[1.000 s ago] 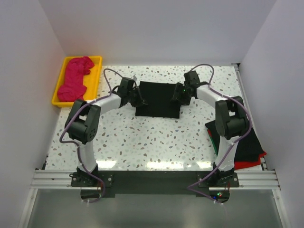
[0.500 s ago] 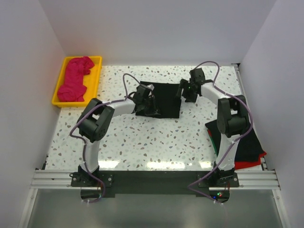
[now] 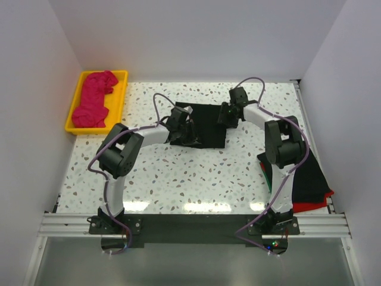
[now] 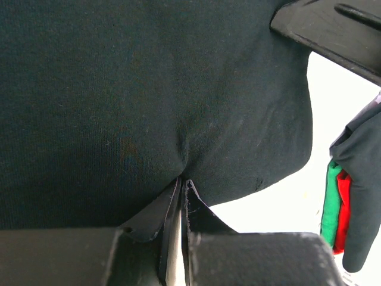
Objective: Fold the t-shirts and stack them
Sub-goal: Neatly place the folded tshirt to the corner
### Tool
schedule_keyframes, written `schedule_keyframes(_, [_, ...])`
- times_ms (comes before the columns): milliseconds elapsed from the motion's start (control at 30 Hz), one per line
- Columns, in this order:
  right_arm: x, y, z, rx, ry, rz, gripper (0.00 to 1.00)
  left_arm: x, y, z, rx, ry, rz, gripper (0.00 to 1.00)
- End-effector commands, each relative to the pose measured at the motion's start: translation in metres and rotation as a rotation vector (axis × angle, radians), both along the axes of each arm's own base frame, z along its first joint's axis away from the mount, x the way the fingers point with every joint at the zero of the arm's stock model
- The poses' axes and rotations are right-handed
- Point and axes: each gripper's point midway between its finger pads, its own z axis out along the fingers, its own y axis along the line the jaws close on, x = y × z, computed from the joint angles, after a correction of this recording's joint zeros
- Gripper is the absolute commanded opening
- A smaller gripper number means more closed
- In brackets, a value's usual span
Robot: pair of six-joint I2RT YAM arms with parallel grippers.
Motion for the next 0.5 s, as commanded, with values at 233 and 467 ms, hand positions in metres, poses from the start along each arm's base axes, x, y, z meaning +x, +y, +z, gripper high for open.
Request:
schedule_keyframes(233, [-0.01, -0.004, -0.025, -0.122, 0.062, -0.051, 0.11, 0.007, 0.0, 0.024, 0.005, -0.052, 0.003, 0.08])
schedule_keyframes(467, [-0.012, -0.021, -0.02, -0.216, 0.054, -0.098, 0.0, 0.013, -0.001, 0.071, -0.029, -0.117, -0.012, 0.09])
